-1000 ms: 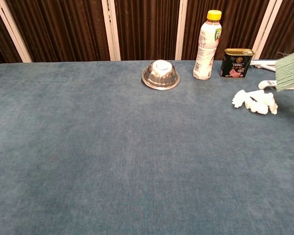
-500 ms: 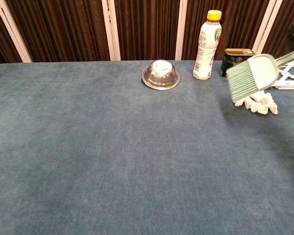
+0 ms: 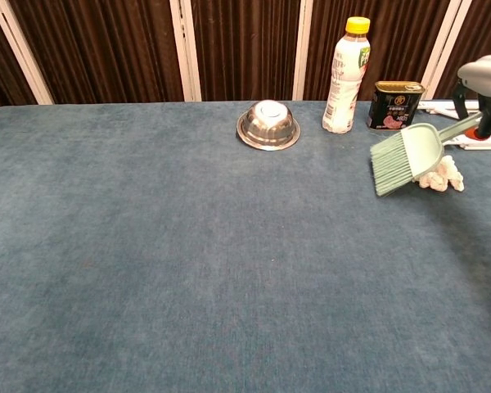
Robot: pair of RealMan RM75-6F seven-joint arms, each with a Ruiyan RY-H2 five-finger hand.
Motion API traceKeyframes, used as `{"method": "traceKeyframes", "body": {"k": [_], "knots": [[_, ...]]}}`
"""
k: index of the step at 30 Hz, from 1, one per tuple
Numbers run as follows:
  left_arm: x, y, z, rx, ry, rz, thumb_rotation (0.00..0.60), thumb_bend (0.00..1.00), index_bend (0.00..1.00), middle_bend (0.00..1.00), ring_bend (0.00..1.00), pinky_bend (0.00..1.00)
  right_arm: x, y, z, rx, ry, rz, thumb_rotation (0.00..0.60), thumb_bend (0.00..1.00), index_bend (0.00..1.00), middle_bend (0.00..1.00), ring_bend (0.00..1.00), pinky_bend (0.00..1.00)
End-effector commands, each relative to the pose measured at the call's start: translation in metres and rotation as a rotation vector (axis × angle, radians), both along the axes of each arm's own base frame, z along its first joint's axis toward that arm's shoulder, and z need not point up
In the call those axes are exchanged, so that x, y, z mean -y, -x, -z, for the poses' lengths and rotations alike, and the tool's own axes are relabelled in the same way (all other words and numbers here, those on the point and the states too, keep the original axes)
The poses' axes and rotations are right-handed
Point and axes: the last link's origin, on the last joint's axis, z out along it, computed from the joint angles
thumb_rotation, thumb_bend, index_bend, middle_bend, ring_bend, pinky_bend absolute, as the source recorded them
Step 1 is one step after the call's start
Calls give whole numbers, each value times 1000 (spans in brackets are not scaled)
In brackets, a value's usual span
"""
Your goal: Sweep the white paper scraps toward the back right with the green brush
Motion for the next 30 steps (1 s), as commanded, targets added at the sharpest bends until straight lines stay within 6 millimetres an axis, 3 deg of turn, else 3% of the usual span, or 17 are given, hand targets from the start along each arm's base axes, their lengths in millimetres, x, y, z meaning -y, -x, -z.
{"method": "traceKeyframes", "body": {"k": [1,4,10,19,24,30], "knots": [[1,0,0,-2,-1,-2,600,0,0,0,0,0,1,12,0,-24,-4,26,600,489,805,950,966,899],[2,1,-1,-7,-4,-7,600,0,0,0,0,0,0,28,-9,-52,15,53,600,489,805,950,966,899],[3,0,-1,-11,-12,-3,600,0,0,0,0,0,-1,56,-47,-118,93,105,600,489,805,950,966,899],[4,-3,0,-26,-14,15,600,0,0,0,0,0,-20,84,-101,-189,183,157,600,488,805,950,966,899],[4,-4,1,-30,-15,21,600,0,0,0,0,0,-33,80,-121,-169,218,137,600,489,804,950,966,899],[5,-5,3,-27,-12,28,600,0,0,0,0,0,-57,48,-127,-77,204,23,600,489,805,950,966,899]]}}
